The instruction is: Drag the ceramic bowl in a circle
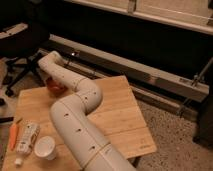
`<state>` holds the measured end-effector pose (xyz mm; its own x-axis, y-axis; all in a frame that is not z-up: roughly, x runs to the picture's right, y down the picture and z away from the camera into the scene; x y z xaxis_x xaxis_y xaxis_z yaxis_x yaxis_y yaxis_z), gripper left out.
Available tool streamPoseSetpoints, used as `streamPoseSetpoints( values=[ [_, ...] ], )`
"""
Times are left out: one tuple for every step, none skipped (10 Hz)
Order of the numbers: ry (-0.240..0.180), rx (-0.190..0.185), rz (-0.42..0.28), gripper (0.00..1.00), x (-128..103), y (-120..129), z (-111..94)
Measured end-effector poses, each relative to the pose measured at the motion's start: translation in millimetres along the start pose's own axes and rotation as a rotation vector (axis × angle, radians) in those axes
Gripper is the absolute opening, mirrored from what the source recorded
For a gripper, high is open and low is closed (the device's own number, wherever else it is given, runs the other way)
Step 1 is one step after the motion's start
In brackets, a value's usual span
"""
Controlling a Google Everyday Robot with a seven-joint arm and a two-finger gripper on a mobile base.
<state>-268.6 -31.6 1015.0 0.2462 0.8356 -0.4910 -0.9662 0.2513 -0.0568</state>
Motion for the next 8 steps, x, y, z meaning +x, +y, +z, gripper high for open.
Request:
streamPoseSetpoints(
  values=[
    [0.008, 0.013, -0.001, 0.0, 5.3, -3.0, -4.1],
    [0.004, 0.017, -0.015, 0.0, 7.7, 0.9, -10.1],
    [-0.005, 0.019, -0.044, 0.0, 11.3, 9.6, -19.5],
    [-0.004, 0.016, -0.067, 0.0, 17.6, 18.4, -25.4],
    [-0.002, 0.013, -0.107, 0.0, 30.4, 33.0, -34.4],
    [0.01, 0.013, -0.14, 0.0, 46.9, 45.0, -37.9],
    [0.029, 0.011, -0.156, 0.0, 63.8, 50.6, -38.9],
    [0.042, -0.012, -0.16, 0.0, 81.0, 57.9, -40.6]
  ],
)
